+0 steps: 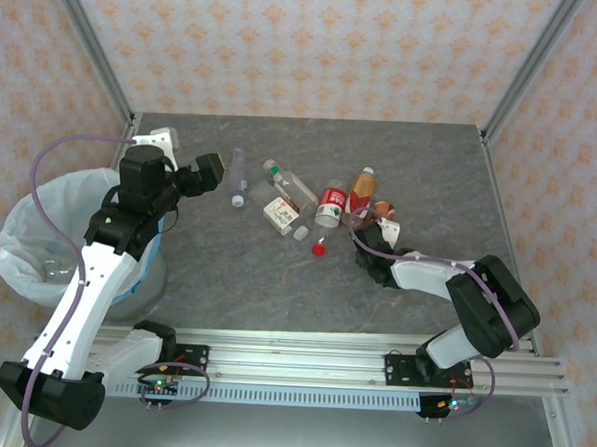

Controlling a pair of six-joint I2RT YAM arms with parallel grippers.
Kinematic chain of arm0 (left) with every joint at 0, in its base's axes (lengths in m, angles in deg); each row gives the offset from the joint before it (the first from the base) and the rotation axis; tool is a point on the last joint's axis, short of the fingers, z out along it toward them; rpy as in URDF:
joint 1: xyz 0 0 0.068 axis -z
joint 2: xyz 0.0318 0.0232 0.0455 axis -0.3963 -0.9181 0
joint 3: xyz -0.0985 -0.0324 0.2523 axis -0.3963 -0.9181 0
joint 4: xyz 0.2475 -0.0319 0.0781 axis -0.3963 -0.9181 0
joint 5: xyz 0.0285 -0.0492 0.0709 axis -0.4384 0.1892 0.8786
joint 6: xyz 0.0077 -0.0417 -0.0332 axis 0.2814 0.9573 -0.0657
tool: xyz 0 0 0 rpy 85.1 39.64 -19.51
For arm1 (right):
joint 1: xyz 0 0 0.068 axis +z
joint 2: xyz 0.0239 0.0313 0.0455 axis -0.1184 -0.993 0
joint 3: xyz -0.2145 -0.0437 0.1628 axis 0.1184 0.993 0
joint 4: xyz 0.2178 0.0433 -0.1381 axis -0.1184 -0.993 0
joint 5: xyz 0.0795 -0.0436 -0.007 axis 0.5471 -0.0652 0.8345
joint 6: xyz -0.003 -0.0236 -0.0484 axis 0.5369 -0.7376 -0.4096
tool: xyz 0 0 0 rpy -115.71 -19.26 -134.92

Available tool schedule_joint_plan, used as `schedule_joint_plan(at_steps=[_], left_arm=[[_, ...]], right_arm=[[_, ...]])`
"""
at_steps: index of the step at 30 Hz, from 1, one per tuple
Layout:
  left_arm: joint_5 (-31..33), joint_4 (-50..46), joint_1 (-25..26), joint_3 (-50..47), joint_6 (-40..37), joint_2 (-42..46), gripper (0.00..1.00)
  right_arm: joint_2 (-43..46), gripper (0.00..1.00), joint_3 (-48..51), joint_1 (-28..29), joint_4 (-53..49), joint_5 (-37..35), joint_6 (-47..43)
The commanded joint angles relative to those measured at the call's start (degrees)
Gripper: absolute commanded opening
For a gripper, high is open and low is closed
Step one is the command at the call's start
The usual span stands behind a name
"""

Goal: Put the plastic bottles in the bin

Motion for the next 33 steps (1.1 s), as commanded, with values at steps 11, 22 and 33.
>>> schedule_joint_plan(at_steps=[11,22,33], left_arm=[[0.56,-1.63,0.50,2.33,-0.37,-1.49,1.00],[-1.77,-0.81,0.50,2.13,-0.41,-1.65,1.00],[-6.32,4.12,0.50,-0.63,0.64,0.08,1.00]], right_arm=[[5.07,0.04,4.60,-0.08,1.45,-3.82,-0.63],[13.37,0.00,3.97,0.00,-1.39,-6.71,-4.97],[23.78,0.00,3.00,-0.03,4.29,2.91,-15.25]])
